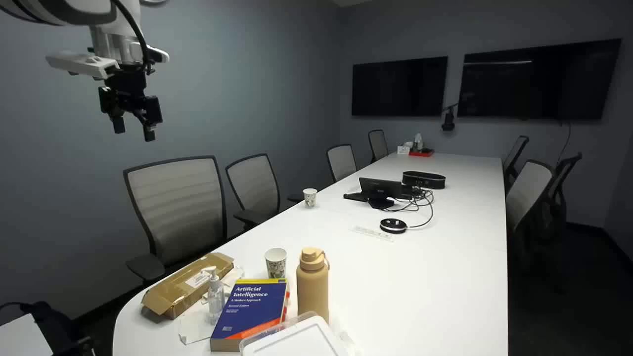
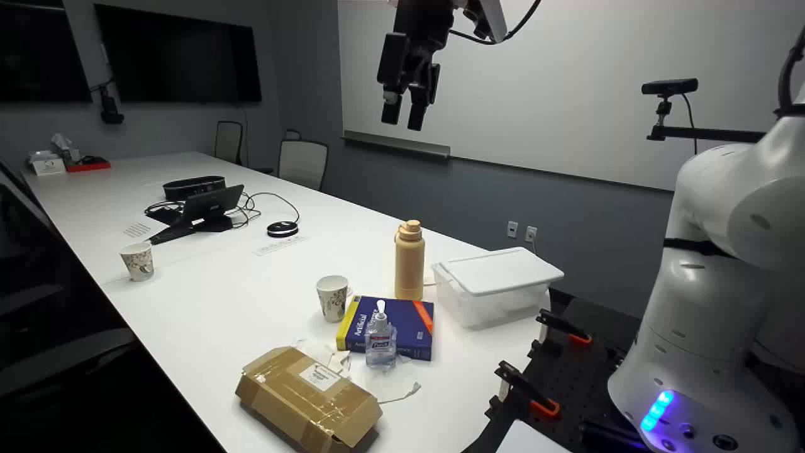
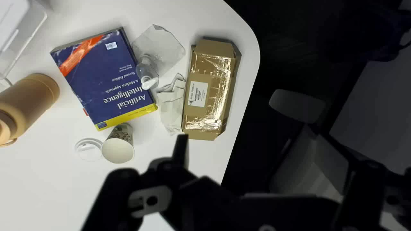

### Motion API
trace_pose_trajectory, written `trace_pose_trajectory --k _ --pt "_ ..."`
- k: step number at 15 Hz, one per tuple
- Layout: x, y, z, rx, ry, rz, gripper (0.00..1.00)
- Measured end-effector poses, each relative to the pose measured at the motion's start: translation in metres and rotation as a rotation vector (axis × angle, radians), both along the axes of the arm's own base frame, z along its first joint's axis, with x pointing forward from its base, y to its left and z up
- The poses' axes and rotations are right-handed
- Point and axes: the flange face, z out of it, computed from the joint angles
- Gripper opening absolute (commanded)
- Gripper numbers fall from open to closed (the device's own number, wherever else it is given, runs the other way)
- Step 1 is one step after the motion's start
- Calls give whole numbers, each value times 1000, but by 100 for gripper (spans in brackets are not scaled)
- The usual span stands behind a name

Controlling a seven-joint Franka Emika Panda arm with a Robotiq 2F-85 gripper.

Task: Press down on the pump bottle.

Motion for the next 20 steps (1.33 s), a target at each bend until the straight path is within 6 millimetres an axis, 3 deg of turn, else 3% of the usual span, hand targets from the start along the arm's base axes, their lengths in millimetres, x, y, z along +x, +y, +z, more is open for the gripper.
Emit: trace_pose_trajectory --k 7,10,14,20 --pt "0 0 0 0 0 0 100" --pt "13 -8 -11 -18 7 -109 100" --pt "55 -23 -56 -60 21 -315 100" --pt "110 -29 -149 -66 109 -531 100"
